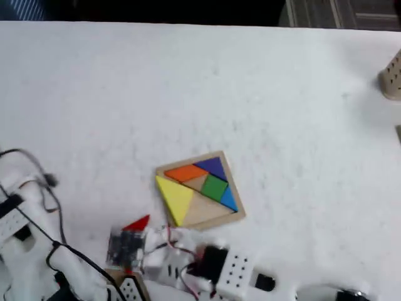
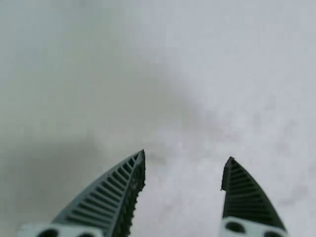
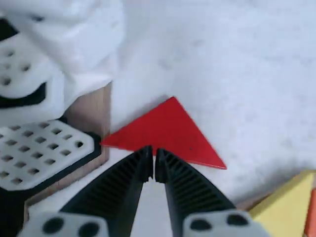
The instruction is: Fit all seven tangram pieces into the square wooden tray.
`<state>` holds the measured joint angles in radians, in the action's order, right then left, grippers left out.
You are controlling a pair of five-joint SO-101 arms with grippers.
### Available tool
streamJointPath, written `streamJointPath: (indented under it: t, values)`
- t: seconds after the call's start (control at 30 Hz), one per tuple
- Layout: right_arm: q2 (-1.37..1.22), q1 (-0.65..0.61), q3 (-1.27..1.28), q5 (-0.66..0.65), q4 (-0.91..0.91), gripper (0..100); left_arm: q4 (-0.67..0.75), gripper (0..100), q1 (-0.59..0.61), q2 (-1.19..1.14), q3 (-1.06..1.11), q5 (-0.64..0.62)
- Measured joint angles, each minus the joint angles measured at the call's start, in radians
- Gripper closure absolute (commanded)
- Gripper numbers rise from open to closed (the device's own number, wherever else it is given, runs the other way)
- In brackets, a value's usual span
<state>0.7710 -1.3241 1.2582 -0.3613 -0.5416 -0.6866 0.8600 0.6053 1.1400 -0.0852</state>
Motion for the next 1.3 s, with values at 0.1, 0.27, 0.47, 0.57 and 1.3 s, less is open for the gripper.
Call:
streamJointPath:
  t: [0.1, 0.27, 0.47, 0.57, 1.3]
  values:
    - [-0.121, -0.006, -0.029, -0.011, 0.000, 79.9, 0.014, 84, 0.077, 0.000, -0.011, -0.097]
    - [-0.341, 0.000, -0.143, -0.015, 0.000, 75.2, 0.049, 84, 0.138, 0.000, -0.011, -0.196]
    - [-0.526, 0.005, -0.304, -0.015, 0.002, 75.1, 0.095, 84, 0.183, -0.009, -0.011, -0.242]
    - [-0.598, 0.005, -0.373, -0.058, -0.003, 75.1, 0.114, 84, 0.183, -0.074, -0.032, -0.242]
    - [-0.445, 0.198, -0.417, 0.005, -0.255, 98.1, -0.166, 99, 0.245, -0.588, -0.446, -0.239]
